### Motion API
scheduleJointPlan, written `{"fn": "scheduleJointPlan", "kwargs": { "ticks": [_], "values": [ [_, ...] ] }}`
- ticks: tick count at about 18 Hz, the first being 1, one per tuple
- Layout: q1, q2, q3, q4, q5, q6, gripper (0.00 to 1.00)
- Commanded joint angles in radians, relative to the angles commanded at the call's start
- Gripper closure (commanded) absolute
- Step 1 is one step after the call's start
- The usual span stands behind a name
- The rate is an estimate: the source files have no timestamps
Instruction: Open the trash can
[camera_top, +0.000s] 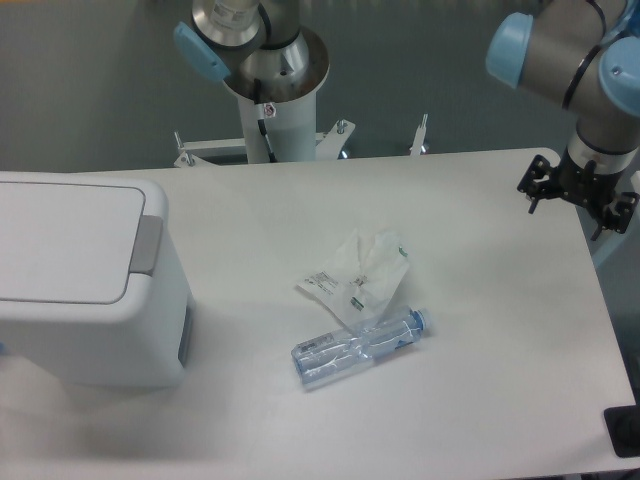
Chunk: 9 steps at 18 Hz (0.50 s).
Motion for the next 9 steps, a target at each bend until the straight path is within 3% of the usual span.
{"fn": "scheduleJointPlan", "kwargs": {
  "ticks": [9],
  "values": [
    [-0.003, 0.009, -0.009, -0.011, -0.009, 0.0, 0.0]
  ]
}}
